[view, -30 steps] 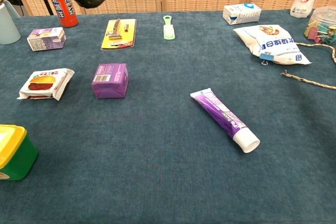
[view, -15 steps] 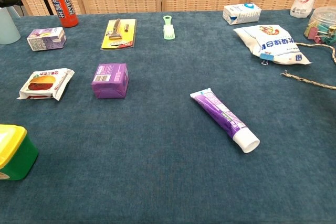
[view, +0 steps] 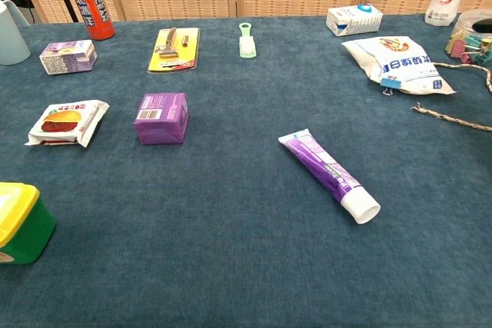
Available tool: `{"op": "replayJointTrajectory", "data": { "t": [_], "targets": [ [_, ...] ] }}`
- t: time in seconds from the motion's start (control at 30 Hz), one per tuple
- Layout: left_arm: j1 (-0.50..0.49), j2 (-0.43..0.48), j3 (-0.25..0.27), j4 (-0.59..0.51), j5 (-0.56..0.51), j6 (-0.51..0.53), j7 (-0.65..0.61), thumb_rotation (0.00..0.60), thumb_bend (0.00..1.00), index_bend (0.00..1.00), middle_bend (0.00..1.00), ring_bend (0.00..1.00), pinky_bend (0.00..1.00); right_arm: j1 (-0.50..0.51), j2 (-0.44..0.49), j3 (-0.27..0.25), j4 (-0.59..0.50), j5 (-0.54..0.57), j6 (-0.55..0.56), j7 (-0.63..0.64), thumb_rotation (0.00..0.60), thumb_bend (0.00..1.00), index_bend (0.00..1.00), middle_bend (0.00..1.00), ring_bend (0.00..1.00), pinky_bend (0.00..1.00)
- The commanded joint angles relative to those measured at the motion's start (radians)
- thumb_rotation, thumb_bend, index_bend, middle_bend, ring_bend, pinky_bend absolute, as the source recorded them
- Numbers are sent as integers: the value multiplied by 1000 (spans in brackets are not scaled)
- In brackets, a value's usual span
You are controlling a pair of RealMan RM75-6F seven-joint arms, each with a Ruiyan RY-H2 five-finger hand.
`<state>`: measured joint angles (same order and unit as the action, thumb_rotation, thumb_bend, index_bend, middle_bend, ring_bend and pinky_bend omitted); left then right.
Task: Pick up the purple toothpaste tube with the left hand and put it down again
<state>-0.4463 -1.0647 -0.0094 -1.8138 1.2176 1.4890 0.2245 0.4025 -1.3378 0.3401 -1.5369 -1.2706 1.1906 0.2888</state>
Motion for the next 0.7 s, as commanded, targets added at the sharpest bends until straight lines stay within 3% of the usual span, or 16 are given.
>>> {"op": "replayJointTrajectory", "data": {
  "t": [0.03, 0.27, 0.7],
  "targets": [
    [43, 21, 18, 18, 25, 18, -28, 600, 503, 304, 274, 183, 312, -14, 48, -60, -24, -33, 23, -165, 600, 0, 104, 5, 0, 0],
    [127, 60, 66, 23, 71, 16, -80, 600, 503, 188, 181, 108, 212, -52, 89, -115, -89, -31, 67, -336, 600, 0, 101, 8, 0, 0],
    [259, 20, 89, 68, 177, 93, -188, 600, 502, 201, 177, 115, 209, -158, 141, -186, -215, -58, 196, -424, 600, 0, 100, 8, 0, 0]
  ]
}}
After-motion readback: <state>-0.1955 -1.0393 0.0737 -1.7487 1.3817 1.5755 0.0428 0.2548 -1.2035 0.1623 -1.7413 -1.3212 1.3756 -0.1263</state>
